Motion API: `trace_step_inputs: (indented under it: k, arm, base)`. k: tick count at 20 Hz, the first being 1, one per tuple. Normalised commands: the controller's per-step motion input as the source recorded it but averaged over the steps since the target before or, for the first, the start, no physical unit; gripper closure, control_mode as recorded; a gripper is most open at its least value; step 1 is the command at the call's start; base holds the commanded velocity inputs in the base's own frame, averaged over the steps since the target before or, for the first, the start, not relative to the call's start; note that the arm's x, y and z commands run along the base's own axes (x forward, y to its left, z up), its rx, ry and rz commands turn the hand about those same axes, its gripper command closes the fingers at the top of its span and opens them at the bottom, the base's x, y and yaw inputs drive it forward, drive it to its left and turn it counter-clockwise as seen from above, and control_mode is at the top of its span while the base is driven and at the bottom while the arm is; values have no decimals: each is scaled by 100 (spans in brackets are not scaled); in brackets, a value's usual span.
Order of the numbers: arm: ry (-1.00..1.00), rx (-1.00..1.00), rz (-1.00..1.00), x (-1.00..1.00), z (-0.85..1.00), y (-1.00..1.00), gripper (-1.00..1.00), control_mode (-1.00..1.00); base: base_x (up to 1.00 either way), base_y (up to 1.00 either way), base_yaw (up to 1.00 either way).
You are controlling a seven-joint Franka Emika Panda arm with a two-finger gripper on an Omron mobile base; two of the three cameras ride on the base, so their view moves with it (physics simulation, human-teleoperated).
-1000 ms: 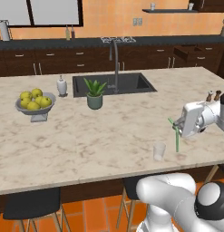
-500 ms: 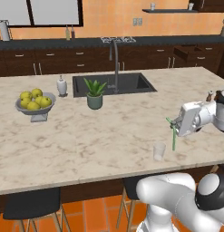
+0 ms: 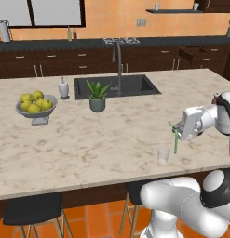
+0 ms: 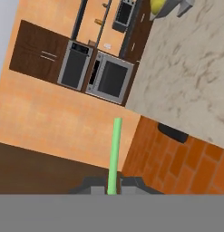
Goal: Take a straw from the drawer in front and place it inside the glass cup on the dining counter.
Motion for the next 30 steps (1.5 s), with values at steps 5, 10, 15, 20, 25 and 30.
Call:
trace_step_inputs:
  k: [5, 10, 15, 20, 25, 30]
  arm:
    - [-3, 0, 0, 9, -3, 0, 100, -100]
    - [-2, 0, 0, 11, -5, 0, 100, -100]
    - [-2, 0, 1, 11, -19, 0, 100, -100]
    - [-2, 0, 1, 7, -9, 0, 100, -100]
    - [-2, 0, 1, 9, -5, 0, 100, -100]
    - [-1, 0, 1, 10, -10, 0, 100, -100]
  base:
    - [0, 0, 0]
    - [0, 0, 0]
    - [0, 0, 0]
    - [0, 0, 0]
    - [0, 0, 0]
    - [0, 0, 0]
